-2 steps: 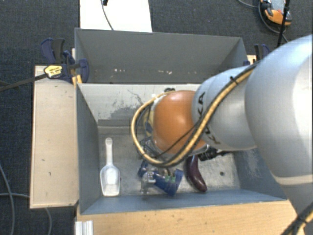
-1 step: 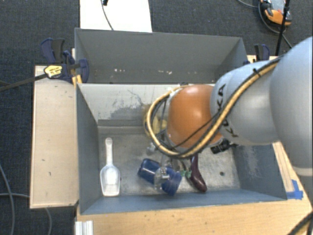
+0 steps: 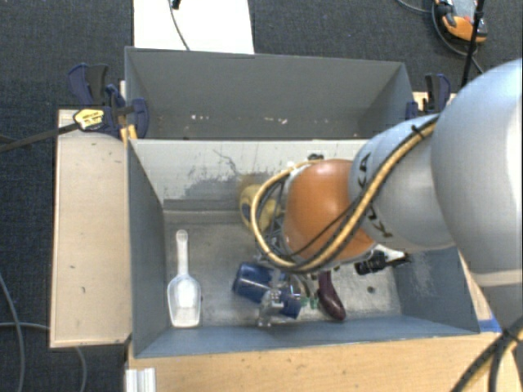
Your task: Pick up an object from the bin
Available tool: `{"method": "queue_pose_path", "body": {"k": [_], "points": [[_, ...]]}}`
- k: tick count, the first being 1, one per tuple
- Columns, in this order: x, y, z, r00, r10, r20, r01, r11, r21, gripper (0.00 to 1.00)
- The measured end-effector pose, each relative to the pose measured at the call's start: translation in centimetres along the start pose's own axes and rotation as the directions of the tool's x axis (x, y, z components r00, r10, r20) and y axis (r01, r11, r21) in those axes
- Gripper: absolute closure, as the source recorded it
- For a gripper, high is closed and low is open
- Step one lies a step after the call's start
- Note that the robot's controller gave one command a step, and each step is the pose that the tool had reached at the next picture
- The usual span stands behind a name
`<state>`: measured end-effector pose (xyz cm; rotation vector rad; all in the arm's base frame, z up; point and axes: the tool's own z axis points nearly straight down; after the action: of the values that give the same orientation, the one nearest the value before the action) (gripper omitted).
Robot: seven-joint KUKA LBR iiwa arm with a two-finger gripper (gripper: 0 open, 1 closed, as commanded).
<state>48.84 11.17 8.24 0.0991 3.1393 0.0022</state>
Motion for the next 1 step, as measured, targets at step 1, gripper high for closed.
{"method": "queue_pose_path", "body": {"k": [1], "points": [[-0.26,-0.76,0.91,1.0,0.015,0.004,-0.015,1.0,-0.004,1.0]]}}
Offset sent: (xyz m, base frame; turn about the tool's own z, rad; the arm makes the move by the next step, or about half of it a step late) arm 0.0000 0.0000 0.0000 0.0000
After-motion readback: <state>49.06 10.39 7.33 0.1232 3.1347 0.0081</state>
